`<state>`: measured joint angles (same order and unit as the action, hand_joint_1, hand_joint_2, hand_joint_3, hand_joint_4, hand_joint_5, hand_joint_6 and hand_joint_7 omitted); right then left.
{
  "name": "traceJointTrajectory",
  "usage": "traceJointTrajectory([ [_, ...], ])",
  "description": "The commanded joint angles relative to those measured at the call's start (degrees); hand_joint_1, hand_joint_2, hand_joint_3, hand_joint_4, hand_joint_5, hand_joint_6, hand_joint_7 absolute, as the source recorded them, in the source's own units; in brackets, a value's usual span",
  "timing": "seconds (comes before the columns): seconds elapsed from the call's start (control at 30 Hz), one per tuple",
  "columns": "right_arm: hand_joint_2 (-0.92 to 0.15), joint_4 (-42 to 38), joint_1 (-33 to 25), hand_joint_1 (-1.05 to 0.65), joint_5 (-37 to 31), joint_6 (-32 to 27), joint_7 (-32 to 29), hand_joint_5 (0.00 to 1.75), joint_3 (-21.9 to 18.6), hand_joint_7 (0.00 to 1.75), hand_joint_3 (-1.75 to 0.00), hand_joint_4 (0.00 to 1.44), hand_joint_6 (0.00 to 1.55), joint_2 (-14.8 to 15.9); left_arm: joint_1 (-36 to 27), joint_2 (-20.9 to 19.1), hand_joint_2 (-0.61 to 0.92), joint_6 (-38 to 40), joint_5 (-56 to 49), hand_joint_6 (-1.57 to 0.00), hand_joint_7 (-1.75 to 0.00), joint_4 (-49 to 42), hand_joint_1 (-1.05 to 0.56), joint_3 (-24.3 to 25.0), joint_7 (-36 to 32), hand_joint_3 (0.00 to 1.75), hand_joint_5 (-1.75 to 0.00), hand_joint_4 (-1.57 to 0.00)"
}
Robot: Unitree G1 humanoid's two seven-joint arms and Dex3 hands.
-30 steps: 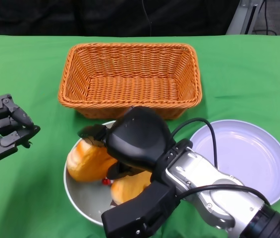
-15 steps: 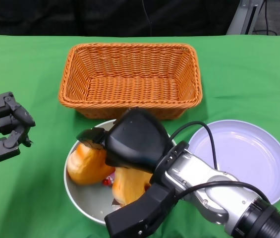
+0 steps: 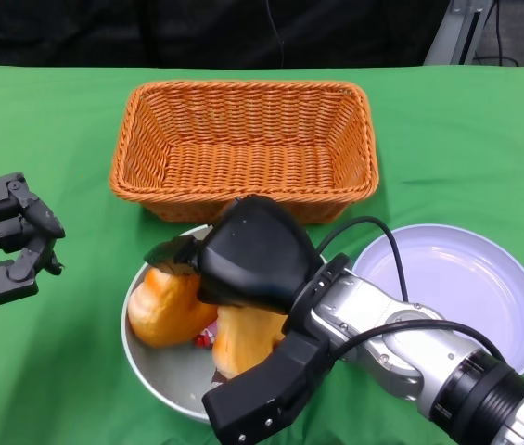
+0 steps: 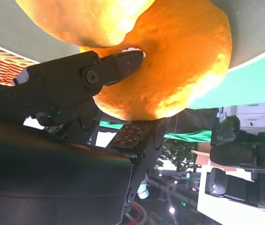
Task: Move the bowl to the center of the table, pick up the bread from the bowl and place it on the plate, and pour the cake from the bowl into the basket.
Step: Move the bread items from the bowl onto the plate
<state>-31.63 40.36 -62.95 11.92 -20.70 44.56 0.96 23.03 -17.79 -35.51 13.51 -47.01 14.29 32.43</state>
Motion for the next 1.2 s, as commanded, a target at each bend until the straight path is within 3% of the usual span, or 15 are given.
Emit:
traceJointTrajectory([
  [0.03, -0.86, -2.45, 0.29, -0.28, -0.28, 0.93, -3.18, 0.77, 1.11, 0.03, 0.00, 0.97, 1.12, 0.23, 0.05, -0.62, 0.61, -0.44, 0.68, -0.82, -1.31, -0.52, -0.01, 0.48, 0.44, 1.01, -1.56, -0.82],
  [0.17, -0.88, -3.82, 0.48, -0.26, 0.81, 2.68, -6.69, 0.73, 0.97, 0.04, -0.01, 0.91, 1.14, -0.08, 0.10, -0.54, 0.60, -0.17, 0.93, -0.81, -1.32, -0.31, -0.02, 0.49, 0.68, 1.01, -1.58, -0.81],
  [0.23, -0.89, -4.52, 0.63, -0.27, 1.65, 4.17, -9.06, 1.00, 0.59, 0.03, 0.00, 0.92, 1.16, -0.27, 0.20, -0.47, 0.58, 0.51, 1.34, -0.79, -1.36, -0.30, -0.05, 0.54, 1.00, 0.99, -1.70, -0.78],
  [0.37, -0.90, -6.05, 1.14, -0.28, 3.14, 6.67, -13.23, 1.24, -0.09, 0.03, 0.00, 0.87, 1.18, -0.71, 0.33, -0.62, 0.63, -0.11, 0.81, -0.74, -1.45, -0.71, -0.07, 0.42, 0.45, 0.89, -1.74, -0.76],
  [0.47, -0.91, -6.72, 1.56, -0.28, 3.91, 7.67, -14.60, 1.32, -0.51, 0.02, 0.00, 0.83, 1.18, -1.02, 0.60, -0.68, 0.70, 0.19, 1.39, -0.71, -1.51, -1.23, -0.06, 0.67, 1.14, 0.79, -1.75, -0.75],
  [0.67, -0.91, -6.22, 2.02, -0.26, 4.57, 7.95, -14.52, 1.34, -1.30, 0.03, 0.00, 0.83, 1.20, -1.13, 0.43, -0.90, 0.81, 0.93, 0.85, -0.76, -1.36, -0.69, -0.08, 0.49, 0.28, 0.43, -1.75, -0.74],
  [0.83, -0.89, -5.45, 2.01, -0.26, 5.93, 9.13, -13.77, 1.27, -2.10, 0.02, 0.00, 0.84, 1.19, -0.84, 0.93, -0.98, 0.90, 0.31, 1.90, -0.68, -1.64, -1.88, -0.12, 0.91, 2.21, 0.17, -1.75, -0.77],
  [0.97, -0.88, -4.28, 1.66, -0.27, 7.06, 9.96, -12.66, 1.18, -2.68, 0.01, 0.00, 0.84, 1.17, -0.51, 1.16, -1.28, 0.91, 0.43, 1.90, -0.71, -1.55, -2.51, -0.21, 0.93, 2.54, 0.09, -1.75, -0.75],
  [1.13, -0.88, -3.15, 1.25, -0.27, 7.12, 10.50, -12.03, 1.09, -3.42, 0.00, 0.00, 0.86, 1.16, -0.15, 0.94, -1.47, 0.92, 0.44, 0.85, -0.74, -1.46, -2.20, -0.20, 0.65, 1.11, 0.10, -1.75, -0.73],
  [1.2, -0.88, -2.77, 1.11, -0.28, 7.56, 11.03, -12.16, 1.13, -3.88, 0.00, 0.00, 0.85, 1.16, -0.07, 0.71, -1.63, 0.92, 1.11, -0.14, -0.80, -1.30, -1.69, -0.20, 0.37, -0.30, 0.10, -1.73, -0.72],
])
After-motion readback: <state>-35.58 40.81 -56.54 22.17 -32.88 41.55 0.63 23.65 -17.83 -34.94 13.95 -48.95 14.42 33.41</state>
